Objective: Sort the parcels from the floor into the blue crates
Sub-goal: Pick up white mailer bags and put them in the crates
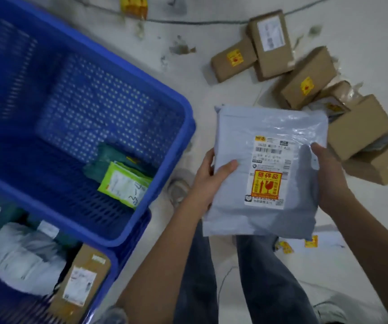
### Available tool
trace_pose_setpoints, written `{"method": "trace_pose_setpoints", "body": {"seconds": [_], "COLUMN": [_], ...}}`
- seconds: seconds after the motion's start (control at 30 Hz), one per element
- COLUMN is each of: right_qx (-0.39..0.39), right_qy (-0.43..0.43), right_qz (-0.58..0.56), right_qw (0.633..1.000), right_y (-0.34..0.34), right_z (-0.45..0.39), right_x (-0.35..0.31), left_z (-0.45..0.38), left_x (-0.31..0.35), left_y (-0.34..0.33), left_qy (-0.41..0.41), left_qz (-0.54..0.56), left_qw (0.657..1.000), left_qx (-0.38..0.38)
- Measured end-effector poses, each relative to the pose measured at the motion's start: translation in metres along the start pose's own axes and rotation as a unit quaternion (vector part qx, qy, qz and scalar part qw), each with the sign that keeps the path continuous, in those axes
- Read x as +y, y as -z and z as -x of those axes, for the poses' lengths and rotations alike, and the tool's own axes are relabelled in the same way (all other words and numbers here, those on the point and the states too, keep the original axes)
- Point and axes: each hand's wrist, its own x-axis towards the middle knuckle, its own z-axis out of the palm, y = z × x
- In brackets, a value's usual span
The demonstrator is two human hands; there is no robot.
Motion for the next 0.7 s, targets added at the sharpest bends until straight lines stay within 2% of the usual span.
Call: {"method": "trace_pose_setpoints", "body": {"seconds": [0.1, 0.2, 0.3, 0.43, 0.53, 0.7], "right_qx": [-0.015, -0.038, -0.085, -0.109, -0.134, -0.214], "right_qy": [0.044, 0.074, 0.103, 0.151, 0.174, 0.246], "right_qz": [0.034, 0.078, 0.111, 0.195, 0.277, 0.42], "right_qw": [0.998, 0.993, 0.985, 0.963, 0.935, 0.847], "right_y": [-0.065, -0.116, -0.165, -0.232, -0.283, -0.372], "right_z": [0.037, 0.064, 0.087, 0.105, 0.101, 0.087], "right_x": [-0.026, -0.038, -0.051, -0.063, -0.075, -0.09], "left_z": [0.024, 0.049, 0.068, 0.075, 0.07, 0.032], "left_x": [0.017, 0.035, 0.046, 0.048, 0.045, 0.044], "left_y": [0.041, 0.082, 0.124, 0.173, 0.202, 0.238], "left_qy": [-0.047, -0.059, -0.081, -0.112, -0.123, -0.097], "left_qz": [0.034, 0.071, 0.104, 0.152, 0.177, 0.197], "left_qw": [0.998, 0.995, 0.989, 0.97, 0.952, 0.933], "left_qx": [0.01, 0.023, 0.068, 0.154, 0.219, 0.285]}}
